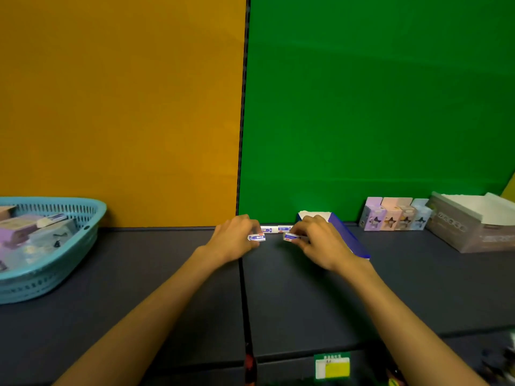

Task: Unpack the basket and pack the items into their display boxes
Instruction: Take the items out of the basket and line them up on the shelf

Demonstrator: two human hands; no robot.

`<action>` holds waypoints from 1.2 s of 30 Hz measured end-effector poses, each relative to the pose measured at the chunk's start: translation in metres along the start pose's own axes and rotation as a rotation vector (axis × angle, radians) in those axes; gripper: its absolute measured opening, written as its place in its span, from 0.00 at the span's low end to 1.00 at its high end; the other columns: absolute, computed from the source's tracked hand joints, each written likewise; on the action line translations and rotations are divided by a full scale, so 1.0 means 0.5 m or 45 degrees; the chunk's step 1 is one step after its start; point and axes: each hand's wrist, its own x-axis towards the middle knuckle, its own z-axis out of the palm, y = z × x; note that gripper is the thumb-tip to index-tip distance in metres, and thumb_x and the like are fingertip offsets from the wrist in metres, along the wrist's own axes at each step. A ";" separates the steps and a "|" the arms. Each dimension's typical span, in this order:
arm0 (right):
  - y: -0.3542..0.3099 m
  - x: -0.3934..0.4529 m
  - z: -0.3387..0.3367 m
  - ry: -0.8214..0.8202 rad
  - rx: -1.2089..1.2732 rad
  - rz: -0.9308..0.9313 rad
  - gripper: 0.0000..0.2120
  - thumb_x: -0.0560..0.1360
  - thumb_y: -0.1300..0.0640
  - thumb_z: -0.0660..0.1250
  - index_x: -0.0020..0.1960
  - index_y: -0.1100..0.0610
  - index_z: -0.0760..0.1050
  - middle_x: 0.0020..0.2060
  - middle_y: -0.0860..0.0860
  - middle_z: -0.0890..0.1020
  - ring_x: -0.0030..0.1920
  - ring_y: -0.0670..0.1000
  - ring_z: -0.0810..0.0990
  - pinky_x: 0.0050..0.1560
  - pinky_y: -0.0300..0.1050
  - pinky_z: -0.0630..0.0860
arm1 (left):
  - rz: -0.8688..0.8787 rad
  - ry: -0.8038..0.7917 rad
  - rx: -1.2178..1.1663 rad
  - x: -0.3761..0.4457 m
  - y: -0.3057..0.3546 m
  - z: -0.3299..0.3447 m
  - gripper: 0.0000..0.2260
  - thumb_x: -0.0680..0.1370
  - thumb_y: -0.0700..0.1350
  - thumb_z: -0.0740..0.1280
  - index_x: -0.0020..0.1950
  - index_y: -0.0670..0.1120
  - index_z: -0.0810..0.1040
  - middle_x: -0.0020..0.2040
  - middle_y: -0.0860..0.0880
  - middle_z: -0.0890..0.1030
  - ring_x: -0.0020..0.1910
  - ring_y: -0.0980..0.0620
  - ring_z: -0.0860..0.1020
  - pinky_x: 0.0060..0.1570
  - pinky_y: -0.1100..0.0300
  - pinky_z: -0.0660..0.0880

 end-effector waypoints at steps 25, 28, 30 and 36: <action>0.087 0.150 0.074 -0.154 -0.183 -0.154 0.10 0.76 0.49 0.69 0.56 0.48 0.81 0.53 0.48 0.83 0.59 0.54 0.72 0.56 0.50 0.67 | -0.142 -0.059 -0.136 0.153 0.024 0.087 0.17 0.68 0.50 0.80 0.55 0.55 0.82 0.48 0.56 0.78 0.47 0.55 0.76 0.47 0.57 0.75; 0.089 0.147 0.066 -0.123 -0.110 -0.166 0.10 0.76 0.48 0.69 0.55 0.48 0.81 0.52 0.48 0.82 0.59 0.54 0.72 0.56 0.50 0.68 | -0.169 -0.050 -0.104 0.148 0.028 0.081 0.18 0.68 0.52 0.80 0.56 0.55 0.82 0.47 0.57 0.78 0.48 0.55 0.77 0.47 0.57 0.76; 0.087 0.142 0.059 -0.100 -0.042 -0.182 0.09 0.77 0.48 0.67 0.54 0.48 0.82 0.51 0.48 0.82 0.57 0.54 0.74 0.55 0.50 0.70 | -0.178 -0.035 -0.070 0.141 0.033 0.073 0.16 0.70 0.53 0.78 0.56 0.55 0.81 0.48 0.56 0.78 0.48 0.55 0.77 0.47 0.56 0.76; 0.052 0.129 0.028 -0.040 0.219 -0.258 0.09 0.78 0.49 0.65 0.53 0.48 0.81 0.50 0.49 0.82 0.53 0.54 0.78 0.51 0.49 0.74 | -0.284 0.147 0.019 0.074 0.047 0.015 0.12 0.78 0.57 0.68 0.59 0.56 0.79 0.55 0.52 0.79 0.55 0.51 0.78 0.51 0.52 0.77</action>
